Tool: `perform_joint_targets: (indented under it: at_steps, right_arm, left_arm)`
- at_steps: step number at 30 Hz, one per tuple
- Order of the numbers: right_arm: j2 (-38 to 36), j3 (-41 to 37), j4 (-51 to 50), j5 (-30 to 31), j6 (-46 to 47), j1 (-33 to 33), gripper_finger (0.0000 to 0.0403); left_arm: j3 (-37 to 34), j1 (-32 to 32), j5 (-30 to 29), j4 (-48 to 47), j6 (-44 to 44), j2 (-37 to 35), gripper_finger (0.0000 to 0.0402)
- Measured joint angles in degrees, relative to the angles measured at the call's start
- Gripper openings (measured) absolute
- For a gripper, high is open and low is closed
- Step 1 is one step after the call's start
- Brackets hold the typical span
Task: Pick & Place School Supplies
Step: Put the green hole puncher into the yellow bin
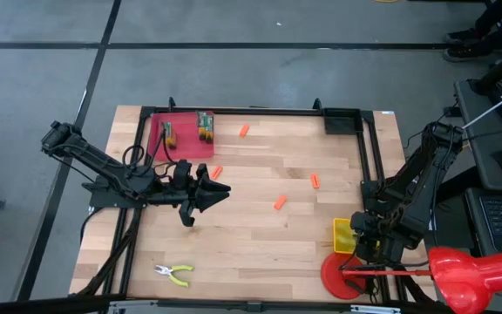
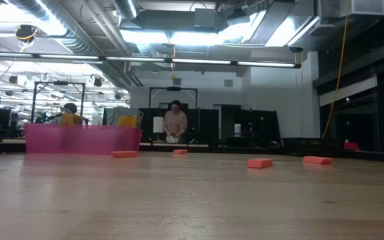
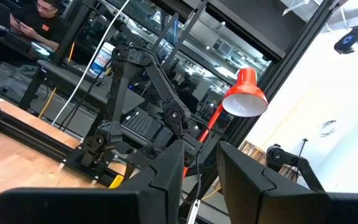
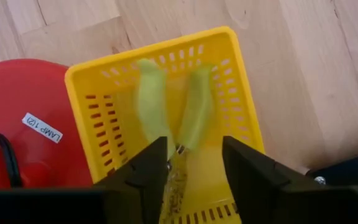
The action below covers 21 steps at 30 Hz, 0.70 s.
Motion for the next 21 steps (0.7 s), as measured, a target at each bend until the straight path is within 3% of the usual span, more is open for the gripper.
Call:
perform_joint_targets:
  at_steps: [8,13,17,21]
  right_arm:
    - [0.0,0.2,-0.1,1.6,0.5,0.0,0.0169]
    - [0.0,5.4,2.7,11.4,-3.1,-1.0,0.0162]
    - [0.0,8.9,16.8,18.2,-15.5,-5.1,0.0162]
    - [0.0,8.9,34.4,13.2,-25.3,-11.5,0.0162]
  left_arm:
    - [0.0,0.0,0.0,0.0,0.4,0.0,0.0090]
    - [0.0,0.0,-3.4,-0.1,2.3,0.0,0.0090]
    - [0.0,0.2,-7.5,-6.7,-0.2,0.0,0.0090]
    - [0.0,1.2,-7.8,-23.1,-11.0,1.5,0.0090]
